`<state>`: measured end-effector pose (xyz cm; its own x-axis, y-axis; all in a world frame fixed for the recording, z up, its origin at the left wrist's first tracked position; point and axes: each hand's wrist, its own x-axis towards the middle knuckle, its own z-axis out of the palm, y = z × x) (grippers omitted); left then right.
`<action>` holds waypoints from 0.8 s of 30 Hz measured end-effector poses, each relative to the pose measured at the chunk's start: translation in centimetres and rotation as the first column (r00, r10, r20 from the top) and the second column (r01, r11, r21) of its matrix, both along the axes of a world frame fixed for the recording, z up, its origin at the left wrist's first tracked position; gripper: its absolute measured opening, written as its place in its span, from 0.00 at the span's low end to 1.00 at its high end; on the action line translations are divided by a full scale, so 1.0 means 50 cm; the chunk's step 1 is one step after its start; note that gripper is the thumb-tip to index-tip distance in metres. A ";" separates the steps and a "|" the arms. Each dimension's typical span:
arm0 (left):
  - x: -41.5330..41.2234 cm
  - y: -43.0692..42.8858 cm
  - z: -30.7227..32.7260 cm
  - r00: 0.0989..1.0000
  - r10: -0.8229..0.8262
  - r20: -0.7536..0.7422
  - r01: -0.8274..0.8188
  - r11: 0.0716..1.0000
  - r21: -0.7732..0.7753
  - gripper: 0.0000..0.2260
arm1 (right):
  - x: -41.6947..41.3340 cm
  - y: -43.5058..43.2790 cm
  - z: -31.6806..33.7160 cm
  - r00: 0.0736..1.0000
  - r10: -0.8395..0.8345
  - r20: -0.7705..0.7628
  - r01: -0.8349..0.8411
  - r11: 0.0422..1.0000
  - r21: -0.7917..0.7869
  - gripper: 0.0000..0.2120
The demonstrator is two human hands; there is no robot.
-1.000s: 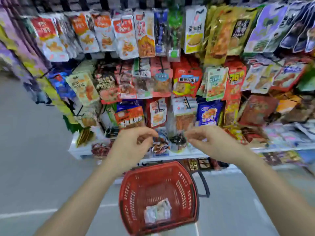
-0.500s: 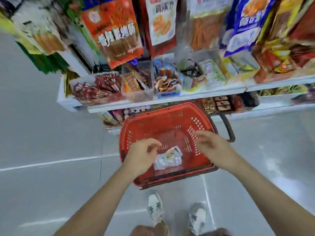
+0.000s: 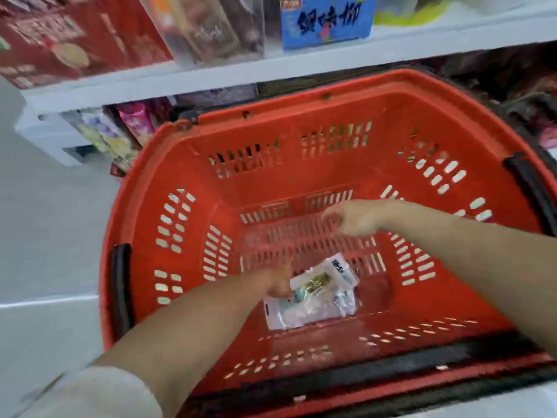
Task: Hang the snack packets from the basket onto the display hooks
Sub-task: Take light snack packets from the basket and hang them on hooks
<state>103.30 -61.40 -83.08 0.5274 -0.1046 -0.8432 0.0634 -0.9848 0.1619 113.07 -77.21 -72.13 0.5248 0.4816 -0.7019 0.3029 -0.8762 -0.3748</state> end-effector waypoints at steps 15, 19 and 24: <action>0.025 -0.015 0.044 0.969 -0.087 0.232 0.063 0.992 0.110 0.13 | -0.009 -0.013 -0.072 0.991 0.128 -0.047 -0.131 0.990 -0.060 0.30; 0.070 -0.007 0.180 0.856 -0.219 0.469 0.188 0.976 0.111 0.05 | -0.009 -0.021 -0.059 0.994 0.104 -0.036 -0.103 0.994 0.025 0.37; 0.061 0.050 0.331 0.739 -0.021 0.673 0.103 0.991 -0.082 0.07 | 0.004 -0.042 -0.016 0.987 -0.159 0.029 0.144 0.948 0.282 0.14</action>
